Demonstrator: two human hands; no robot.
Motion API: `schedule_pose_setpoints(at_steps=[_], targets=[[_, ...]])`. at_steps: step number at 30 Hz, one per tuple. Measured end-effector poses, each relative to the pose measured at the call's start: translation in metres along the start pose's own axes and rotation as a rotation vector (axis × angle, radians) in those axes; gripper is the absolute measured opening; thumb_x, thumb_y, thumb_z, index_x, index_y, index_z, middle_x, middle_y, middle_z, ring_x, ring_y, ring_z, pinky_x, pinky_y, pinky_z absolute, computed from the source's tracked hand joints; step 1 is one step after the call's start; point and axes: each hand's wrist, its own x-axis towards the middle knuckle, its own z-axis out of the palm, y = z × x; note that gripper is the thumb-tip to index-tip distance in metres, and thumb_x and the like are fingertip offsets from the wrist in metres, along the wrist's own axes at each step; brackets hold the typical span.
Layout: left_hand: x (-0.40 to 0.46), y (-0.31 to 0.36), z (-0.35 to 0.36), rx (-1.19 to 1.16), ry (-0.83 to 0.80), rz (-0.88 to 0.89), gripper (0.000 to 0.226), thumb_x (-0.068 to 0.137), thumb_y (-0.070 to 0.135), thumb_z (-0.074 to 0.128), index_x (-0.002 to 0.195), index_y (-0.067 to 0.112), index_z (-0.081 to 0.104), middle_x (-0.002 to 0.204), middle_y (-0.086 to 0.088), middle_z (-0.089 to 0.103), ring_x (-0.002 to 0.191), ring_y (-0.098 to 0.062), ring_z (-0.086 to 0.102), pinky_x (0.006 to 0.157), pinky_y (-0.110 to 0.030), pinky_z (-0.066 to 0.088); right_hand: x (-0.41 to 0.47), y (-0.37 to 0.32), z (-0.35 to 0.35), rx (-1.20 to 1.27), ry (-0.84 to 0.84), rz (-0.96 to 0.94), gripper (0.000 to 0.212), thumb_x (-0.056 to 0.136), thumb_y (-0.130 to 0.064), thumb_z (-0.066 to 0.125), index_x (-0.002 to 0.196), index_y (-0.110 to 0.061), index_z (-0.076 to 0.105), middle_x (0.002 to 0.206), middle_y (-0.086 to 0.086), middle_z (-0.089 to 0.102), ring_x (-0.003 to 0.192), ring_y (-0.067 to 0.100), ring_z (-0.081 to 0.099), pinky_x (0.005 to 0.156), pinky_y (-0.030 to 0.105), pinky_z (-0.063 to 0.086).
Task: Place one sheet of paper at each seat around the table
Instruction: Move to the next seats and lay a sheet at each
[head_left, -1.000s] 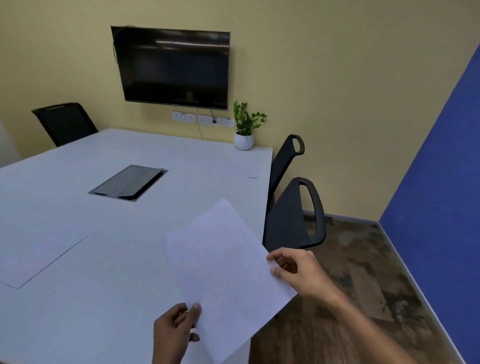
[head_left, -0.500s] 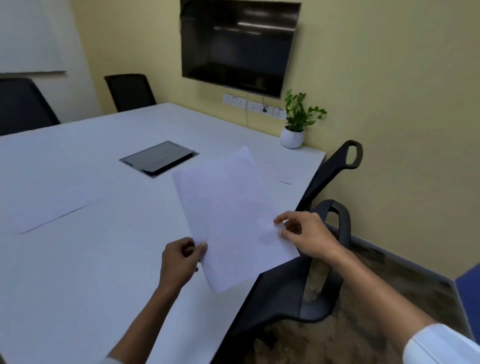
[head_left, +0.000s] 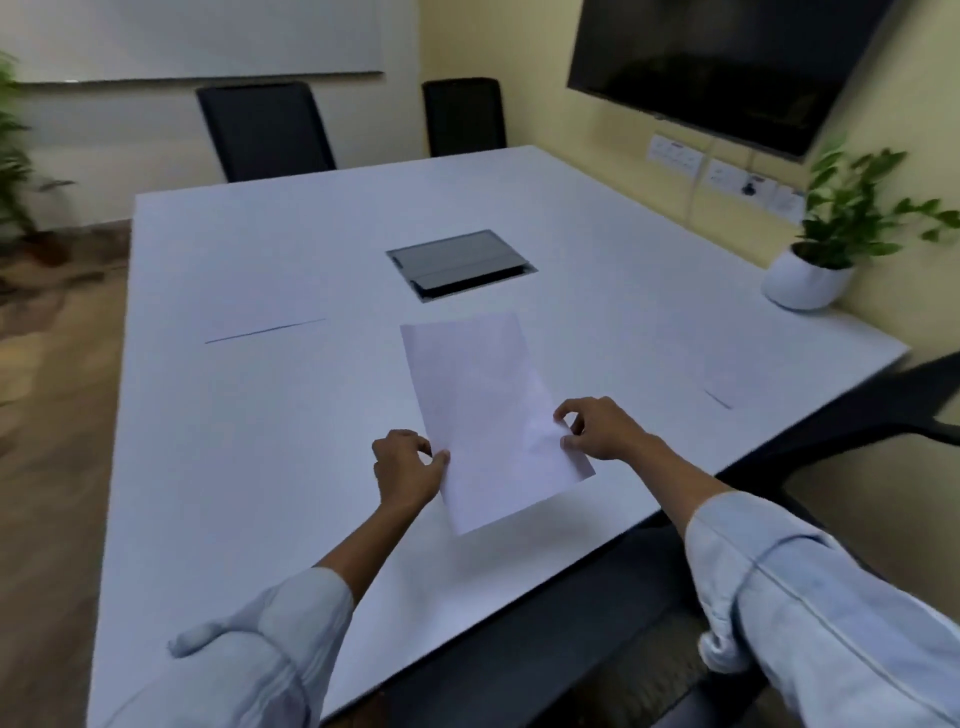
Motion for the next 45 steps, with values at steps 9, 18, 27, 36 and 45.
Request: schedule_pose_setpoints(at_steps=[9,18,27,36,45], targets=[[0.014,-0.008,0.067,0.348,-0.034,-0.146,0.025,0.090,0.024,0.064,0.101,0.004,0.074,0.133,-0.012,0.057,0.129,-0.032,0.039,0.098,-0.041,0.042,0.082,0.042,0.047,0.065,-0.171,-0.054,0.033,0.082,-0.021,0.070,0.114,-0.026,0.066,0.108,0.006,0.070,0.108,0.023,0.063,0.088,0.035,0.054],[0.030,-0.039,0.095,0.297,-0.076,-0.417,0.024,0.090,0.026,0.064,0.107,0.011,0.073,0.139,-0.009,0.053,0.133,-0.032,0.035,0.103,-0.039,0.032,0.123,0.070,0.094,0.123,-0.210,-0.036,0.033,0.082,-0.023,0.069,0.114,-0.028,0.068,0.107,0.007,0.072,0.102,0.026,0.067,0.086,0.034,0.055],[0.044,-0.056,0.126,0.397,-0.141,-0.459,0.031,0.091,0.032,0.060,0.111,0.009,0.066,0.148,-0.012,0.037,0.135,-0.036,0.028,0.106,-0.042,0.029,0.143,0.089,0.125,0.007,-0.217,-0.028,0.039,0.085,-0.032,0.065,0.124,-0.031,0.063,0.114,0.007,0.070,0.106,0.030,0.065,0.091,0.037,0.054],[0.032,-0.060,0.135,0.563,-0.167,-0.353,0.078,0.091,0.033,0.062,0.154,0.017,0.019,0.162,-0.016,0.009,0.142,-0.037,0.020,0.113,-0.048,0.026,0.152,0.096,0.129,-0.344,-0.287,-0.190,0.043,0.090,-0.044,0.057,0.132,-0.035,0.051,0.116,0.008,0.063,0.105,0.031,0.064,0.086,0.037,0.051],[0.024,-0.068,0.128,0.710,-0.351,-0.205,0.053,0.099,0.028,0.045,0.149,0.021,0.029,0.164,-0.011,0.009,0.141,-0.036,0.023,0.104,-0.048,0.040,0.142,0.103,0.135,-0.445,-0.266,-0.256,0.057,0.087,-0.056,0.056,0.136,-0.031,0.041,0.113,0.010,0.064,0.102,0.031,0.065,0.081,0.037,0.051]])
